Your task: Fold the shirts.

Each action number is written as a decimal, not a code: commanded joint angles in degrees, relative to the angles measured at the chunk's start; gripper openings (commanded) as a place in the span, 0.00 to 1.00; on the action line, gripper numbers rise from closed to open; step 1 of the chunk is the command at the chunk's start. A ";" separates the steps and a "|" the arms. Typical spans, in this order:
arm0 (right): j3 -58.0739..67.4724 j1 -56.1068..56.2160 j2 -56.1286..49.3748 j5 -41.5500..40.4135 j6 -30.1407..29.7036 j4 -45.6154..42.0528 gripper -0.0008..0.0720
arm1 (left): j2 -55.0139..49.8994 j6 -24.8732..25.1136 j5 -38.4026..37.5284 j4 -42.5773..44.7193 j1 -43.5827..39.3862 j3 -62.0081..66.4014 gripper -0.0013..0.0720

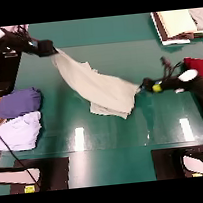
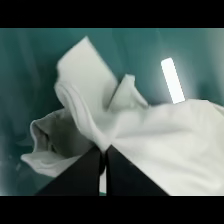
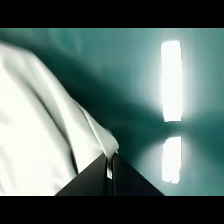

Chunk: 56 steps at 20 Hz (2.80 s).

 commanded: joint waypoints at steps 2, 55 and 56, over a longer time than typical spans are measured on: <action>13.18 -7.93 14.45 7.87 -0.24 -6.80 0.04 | 11.23 -0.26 1.97 0.22 0.02 6.03 0.05; 12.22 -14.38 7.74 30.10 1.44 -8.63 0.52 | 14.91 2.38 4.31 1.29 9.60 -56.61 0.77; 11.54 -14.38 8.63 30.08 1.44 -8.66 0.52 | 14.91 2.78 5.55 -0.22 9.60 -57.42 0.77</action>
